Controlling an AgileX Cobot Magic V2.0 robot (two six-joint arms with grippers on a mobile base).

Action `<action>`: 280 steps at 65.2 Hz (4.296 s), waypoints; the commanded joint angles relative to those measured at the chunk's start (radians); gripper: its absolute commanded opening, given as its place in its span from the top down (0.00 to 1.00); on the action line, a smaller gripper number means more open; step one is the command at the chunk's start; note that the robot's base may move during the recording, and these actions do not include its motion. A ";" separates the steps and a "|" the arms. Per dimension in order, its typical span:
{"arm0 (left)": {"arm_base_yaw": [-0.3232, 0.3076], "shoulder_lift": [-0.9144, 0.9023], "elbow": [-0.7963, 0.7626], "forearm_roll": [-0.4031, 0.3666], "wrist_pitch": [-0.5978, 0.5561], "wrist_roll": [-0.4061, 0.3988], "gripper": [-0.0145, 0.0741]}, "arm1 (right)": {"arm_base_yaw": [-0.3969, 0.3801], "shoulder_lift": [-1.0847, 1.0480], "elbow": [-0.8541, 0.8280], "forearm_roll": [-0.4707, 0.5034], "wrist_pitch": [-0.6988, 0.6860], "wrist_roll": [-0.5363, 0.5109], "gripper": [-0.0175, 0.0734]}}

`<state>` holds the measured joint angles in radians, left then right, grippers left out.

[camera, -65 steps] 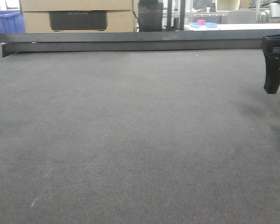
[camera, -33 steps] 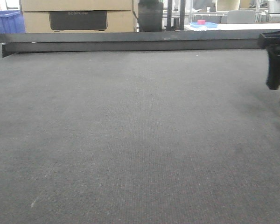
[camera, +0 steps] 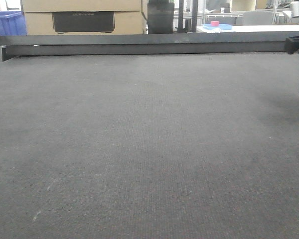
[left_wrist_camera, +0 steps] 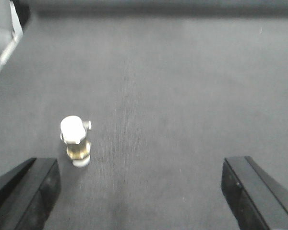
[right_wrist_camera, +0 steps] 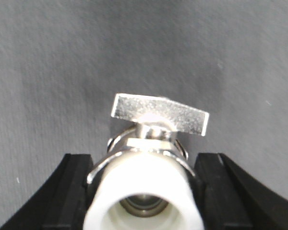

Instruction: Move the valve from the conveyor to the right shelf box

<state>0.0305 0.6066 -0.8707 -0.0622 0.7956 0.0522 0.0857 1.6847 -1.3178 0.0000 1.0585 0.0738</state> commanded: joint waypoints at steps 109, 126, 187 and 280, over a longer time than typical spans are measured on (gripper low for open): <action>0.226 1.349 -0.770 -0.006 0.331 0.264 0.18 | -0.002 -0.382 -0.007 -0.016 -0.031 -0.011 0.98; 0.226 1.349 -0.770 -0.001 0.346 0.264 0.45 | -0.002 -0.382 -0.007 -0.016 -0.031 -0.011 0.98; 0.128 0.816 -0.807 -0.070 0.426 0.122 0.96 | 0.019 -0.399 -0.188 -0.016 0.054 -0.011 0.98; 0.110 0.598 -0.838 -0.068 0.350 0.120 0.96 | 0.098 -0.418 -0.427 -0.018 0.086 -0.015 0.99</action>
<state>0.1471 1.2146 -1.6933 -0.1220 1.1985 0.1797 0.1812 1.2833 -1.7284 0.0000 1.2055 0.0643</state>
